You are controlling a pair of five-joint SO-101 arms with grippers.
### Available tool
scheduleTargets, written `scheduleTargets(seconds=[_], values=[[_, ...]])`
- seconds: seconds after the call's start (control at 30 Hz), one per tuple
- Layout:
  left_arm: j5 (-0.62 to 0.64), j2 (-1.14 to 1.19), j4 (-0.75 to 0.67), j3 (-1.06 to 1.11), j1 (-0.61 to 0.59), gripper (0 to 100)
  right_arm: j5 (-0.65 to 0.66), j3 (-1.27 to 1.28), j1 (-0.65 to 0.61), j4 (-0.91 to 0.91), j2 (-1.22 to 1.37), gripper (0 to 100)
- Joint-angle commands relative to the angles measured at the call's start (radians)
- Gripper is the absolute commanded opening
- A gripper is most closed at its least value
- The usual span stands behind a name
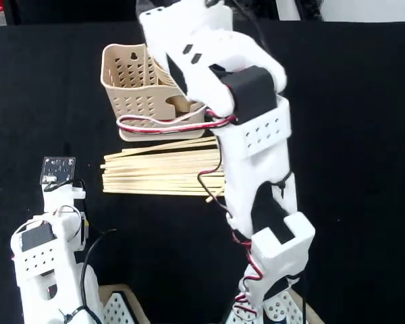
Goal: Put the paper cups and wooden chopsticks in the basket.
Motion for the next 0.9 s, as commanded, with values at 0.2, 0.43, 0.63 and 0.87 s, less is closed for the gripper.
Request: scheduleTargets(seconds=[0.2,0.43,0.63,0.87], values=[[-0.006,-0.012,-0.003,-0.004,-0.008,14,0.023,-0.050,-0.077,0.041,-0.033,35.6],[-0.006,-0.012,-0.003,-0.004,-0.010,14,0.017,-0.050,0.051,0.081,-0.159,28.6],[-0.006,-0.012,-0.003,-0.004,-0.010,14,-0.089,-0.007,0.367,0.399,-0.203,25.4],[-0.006,-0.012,-0.003,-0.004,-0.010,14,-0.327,0.507,0.678,0.430,-0.102,17.2]])
